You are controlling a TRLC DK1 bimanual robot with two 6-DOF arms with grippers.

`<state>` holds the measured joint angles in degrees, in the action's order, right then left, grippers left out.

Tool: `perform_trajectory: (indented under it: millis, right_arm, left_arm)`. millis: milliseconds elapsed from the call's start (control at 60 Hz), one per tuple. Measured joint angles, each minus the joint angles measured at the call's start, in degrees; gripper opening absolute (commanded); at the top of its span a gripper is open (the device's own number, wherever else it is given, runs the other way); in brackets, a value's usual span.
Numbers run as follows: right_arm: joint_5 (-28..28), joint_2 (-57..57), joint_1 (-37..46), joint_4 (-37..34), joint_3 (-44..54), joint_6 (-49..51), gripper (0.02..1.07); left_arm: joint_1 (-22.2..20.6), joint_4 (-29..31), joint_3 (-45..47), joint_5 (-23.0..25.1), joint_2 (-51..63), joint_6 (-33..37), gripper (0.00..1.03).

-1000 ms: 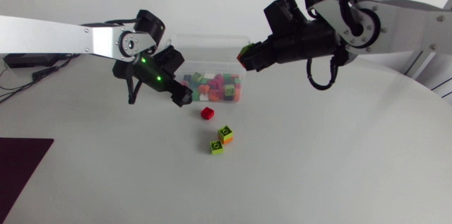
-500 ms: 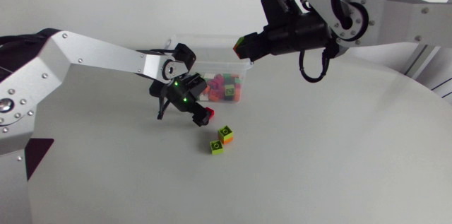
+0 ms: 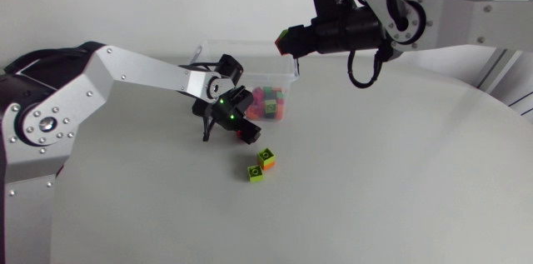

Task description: Place the duplo bricks in the container

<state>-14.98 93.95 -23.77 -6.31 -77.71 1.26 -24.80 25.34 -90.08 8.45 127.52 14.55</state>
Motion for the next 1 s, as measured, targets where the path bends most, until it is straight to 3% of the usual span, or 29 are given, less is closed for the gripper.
perform_trajectory:
  millis: [50, 267, 567, 833, 967, 1000]
  right_arm:
    - [0.0, 0.6, 0.2, 0.8, -0.5, -0.3, 0.32]
    - [0.3, 4.2, 0.2, 2.8, -3.0, -1.5, 0.32]
    - [3.0, 10.5, 0.1, 5.3, -7.3, -2.4, 0.32]
    - [5.0, 16.4, -1.6, 6.6, -11.6, -2.6, 0.33]
    - [6.6, 18.3, -2.0, 6.9, -13.2, -2.6, 0.37]
    - [7.1, 18.8, -2.1, 7.0, -13.7, -2.6, 0.44]
  left_arm:
    - [-0.2, -0.5, -0.1, -0.2, 0.0, -0.3, 0.48]
    - [-0.5, -1.2, -0.2, -1.5, 0.0, -1.1, 0.44]
    - [0.5, 1.4, 0.9, -1.7, -0.9, -1.0, 0.42]
    - [1.9, 1.8, 8.0, -1.9, -10.3, -0.6, 0.42]
    - [2.6, 1.8, 10.2, -1.9, -15.2, 0.0, 0.42]
    - [2.9, 1.8, 10.5, -1.9, -16.3, 0.1, 0.42]
